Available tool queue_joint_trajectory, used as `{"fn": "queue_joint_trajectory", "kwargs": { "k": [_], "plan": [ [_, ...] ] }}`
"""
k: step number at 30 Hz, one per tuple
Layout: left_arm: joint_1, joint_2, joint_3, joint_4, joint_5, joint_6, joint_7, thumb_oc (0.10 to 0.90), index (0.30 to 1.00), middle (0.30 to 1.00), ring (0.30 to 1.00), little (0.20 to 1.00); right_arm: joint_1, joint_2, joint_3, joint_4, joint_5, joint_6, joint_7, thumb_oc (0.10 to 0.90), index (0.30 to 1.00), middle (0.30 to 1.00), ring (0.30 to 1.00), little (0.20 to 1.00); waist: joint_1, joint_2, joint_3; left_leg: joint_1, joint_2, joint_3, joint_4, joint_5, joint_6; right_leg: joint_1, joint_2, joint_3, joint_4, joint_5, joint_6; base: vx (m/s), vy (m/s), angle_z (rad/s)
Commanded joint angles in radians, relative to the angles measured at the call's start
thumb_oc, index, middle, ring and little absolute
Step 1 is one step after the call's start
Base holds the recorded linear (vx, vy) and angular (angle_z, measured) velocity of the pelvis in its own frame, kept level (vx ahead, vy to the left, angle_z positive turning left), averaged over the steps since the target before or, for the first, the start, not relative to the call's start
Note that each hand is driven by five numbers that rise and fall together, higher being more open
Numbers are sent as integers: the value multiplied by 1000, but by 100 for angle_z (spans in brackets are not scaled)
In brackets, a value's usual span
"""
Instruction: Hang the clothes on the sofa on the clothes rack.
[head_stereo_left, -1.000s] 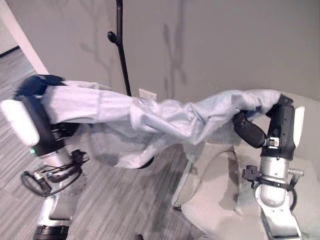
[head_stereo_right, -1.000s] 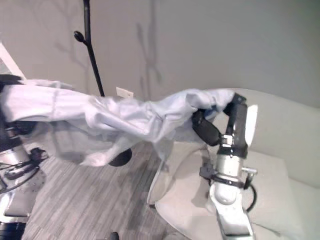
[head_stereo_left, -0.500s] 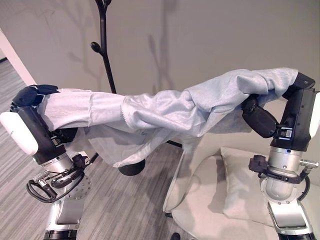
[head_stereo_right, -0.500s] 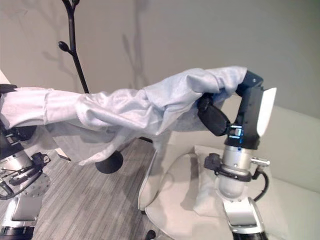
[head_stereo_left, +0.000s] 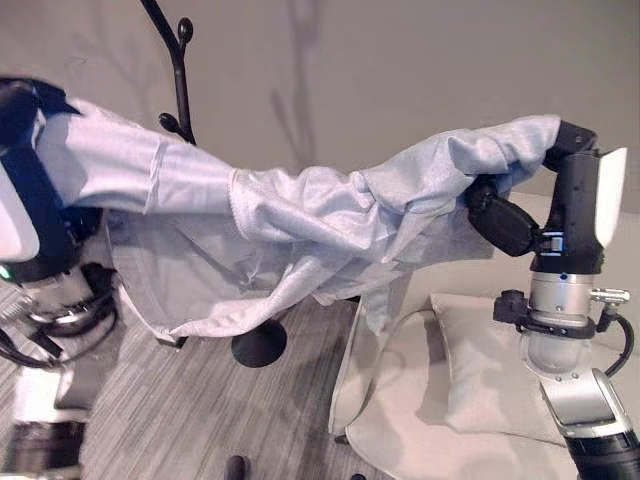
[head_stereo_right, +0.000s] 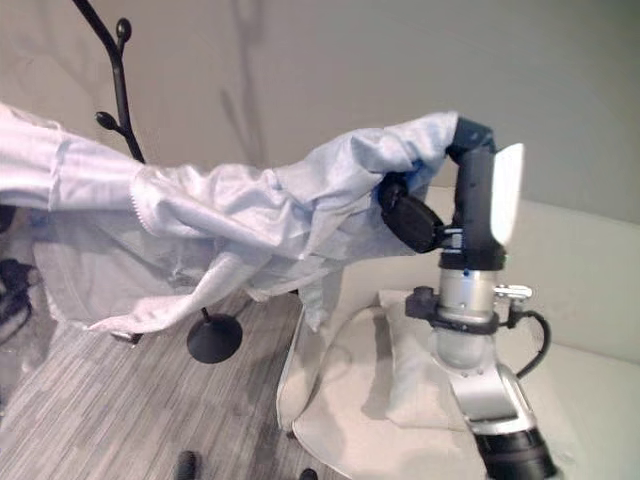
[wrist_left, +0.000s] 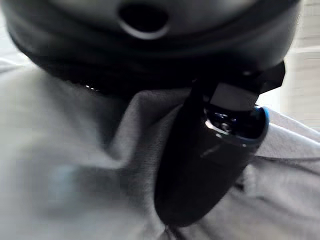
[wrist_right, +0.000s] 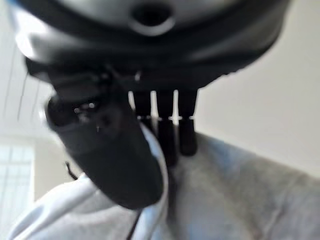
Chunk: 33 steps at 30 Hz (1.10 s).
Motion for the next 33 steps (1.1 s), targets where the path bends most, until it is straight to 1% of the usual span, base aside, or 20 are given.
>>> {"fn": "queue_joint_trajectory", "kwargs": {
  "k": [1, 2, 4, 7, 8, 9, 10, 11, 12, 13, 14, 15, 17, 20, 22, 23, 24, 28, 29, 33],
  "plan": [
    [-66, 90, 57, -55, 52, 79, 47, 400, 300, 300, 300, 300, -80, -53, -42, -69, -74, -43, -62, 400, 300, 300, 300, 300, -13, 6, -117, 41, -52, 48, -39, 91, -9, 172, -130, 0, -103, -71, 147, 186, 417, -12],
    [-83, 94, 41, -46, 55, 86, 46, 400, 300, 300, 300, 300, -74, -57, -45, -65, -100, -28, -65, 400, 300, 300, 300, 300, -16, 3, -118, 45, -69, 54, -29, 79, -2, 175, -150, -2, -85, -66, 151, 212, 554, -12],
    [-154, 132, -20, -11, 87, 109, 38, 400, 300, 300, 300, 300, -67, -63, -74, -47, -200, 19, -95, 400, 300, 300, 300, 300, -14, -30, -123, 58, -154, 76, 10, 6, 60, 168, -234, 2, -12, -52, 180, 180, 541, 9],
    [-199, 153, -36, 11, 89, 149, 46, 400, 300, 300, 300, 300, -116, -49, -84, -20, -253, 59, -143, 400, 300, 300, 300, 300, -13, -42, -131, 95, -229, 105, -7, -27, 114, 123, -286, 4, 98, 6, 189, 90, 391, 32],
    [-201, 154, -37, 11, 89, 151, 46, 400, 300, 300, 300, 300, -120, -48, -82, -18, -256, 61, -146, 400, 300, 300, 300, 300, -11, -44, -129, 97, -233, 108, -10, -27, 119, 117, -291, 9, 108, 4, 192, 84, 291, -12],
    [-214, 160, -36, 14, 93, 176, 51, 400, 300, 300, 300, 300, -146, -51, -89, -6, -278, 79, -170, 400, 300, 300, 300, 300, -7, -43, -133, 120, -256, 120, -21, -44, 132, 103, -314, -6, 162, 27, 193, 68, 417, -23],
    [-223, 152, -34, 23, 94, 197, 55, 400, 300, 300, 300, 300, -190, -52, -93, 21, -303, 107, -208, 400, 300, 300, 300, 300, 5, -34, -125, 150, -286, 148, -30, -55, 164, 63, -364, -65, 265, 98, 178, 129, 674, -31],
    [-234, 158, -45, 67, 92, 226, 47, 400, 300, 300, 300, 300, -239, -70, -87, 77, -332, 140, -254, 400, 300, 300, 300, 300, 13, -24, -112, 190, -318, 172, -42, -80, 191, 44, -402, -141, 376, 93, 174, 138, 695, -67],
    [-260, 156, -78, 136, 74, 233, 33, 400, 300, 300, 300, 300, -264, -87, -97, 143, -324, 173, -273, 400, 300, 300, 300, 300, -16, -23, -103, 217, -339, 158, -47, -92, 202, -6, -328, -137, 412, 44, 153, 238, 494, -73],
    [-329, 159, -175, 285, 26, 235, 11, 400, 300, 300, 300, 300, -368, -155, -74, 289, -257, 191, -330, 400, 300, 300, 300, 300, -30, -12, -96, 231, -351, 156, -50, -97, 193, -65, -228, -141, 278, 19, 138, 234, 189, -23],
    [-355, 157, -214, 345, -13, 220, -13, 400, 300, 300, 300, 300, -391, -185, -56, 345, -227, 198, -336, 400, 300, 300, 300, 300, -42, -15, -85, 238, -346, 146, -50, -104, 183, -106, -200, -123, 181, 55, 143, 235, -25, 38],
    [-378, 160, -239, 396, -27, 218, -38, 400, 300, 300, 300, 300, -370, -213, -70, 388, -218, 215, -329, 400, 300, 300, 300, 300, -52, -29, -85, 245, -345, 135, -50, -113, 176, -75, -178, -83, 74, 60, 156, 142, -111, 94],
    [-393, 149, -271, 424, -39, 204, -69, 400, 300, 300, 300, 300, -371, -241, -63, 422, -210, 217, -323, 400, 300, 300, 300, 300, -49, -41, -100, 242, -346, 138, -50, -114, 177, -33, -160, -61, 17, 63, 150, 140, -78, 110],
    [-409, 150, -317, 462, -76, 178, -112, 400, 300, 300, 300, 300, -387, -260, -20, 472, -180, 206, -292, 400, 300, 300, 300, 300, -39, -42, -135, 241, -332, 137, -50, -115, 167, 12, -141, -64, -45, 68, 150, 173, -86, 61],
    [-402, 129, -315, 465, -114, 161, -122, 400, 300, 300, 300, 300, -379, -260, -15, 484, -183, 215, -284, 400, 300, 300, 300, 300, -42, -46, -143, 237, -323, 135, -50, -114, 161, 22, -133, -62, -66, 68, 148, 111, -96, -22],
    [-387, 112, -311, 448, -128, 134, -133, 400, 300, 300, 300, 300, -363, -266, -31, 503, -203, 233, -290, 400, 300, 300, 300, 300, -45, -48, -151, 235, -310, 133, -50, -116, 152, 40, -122, -60, -86, 61, 145, 123, -95, -1],
    [-386, 111, -311, 446, -129, 133, -133, 400, 300, 300, 300, 300, -361, -266, -32, 503, -203, 233, -290, 400, 300, 300, 300, 300, -45, -48, -152, 236, -310, 132, -50, -116, 151, 42, -122, -61, -88, 62, 144, 124, -94, 23],
    [-356, 39, -294, 381, -167, 82, -146, 400, 300, 300, 300, 300, -309, -258, -96, 534, -195, 255, -329, 400, 300, 300, 300, 300, -59, -41, -160, 241, -288, 139, -50, -117, 132, 66, -104, -50, -131, 57, 138, 107, -118, 35],
    [-324, 15, -247, 314, -177, 62, -135, 400, 300, 300, 300, 300, -234, -253, -170, 488, -226, 263, -346, 400, 300, 300, 300, 300, -71, -31, -161, 242, -279, 145, -50, -117, 127, 69, -98, -36, -141, 54, 135, 116, -156, 12],
    [-302, -21, -202, 237, -190, 30, -122, 400, 300, 300, 300, 300, -168, -245, -255, 461, -224, 263, -377, 400, 300, 300, 300, 300, -82, -28, -165, 245, -273, 157, -50, -119, 124, 70, -90, -21, -145, 46, 131, 35, -62, -35]
  ]
}}
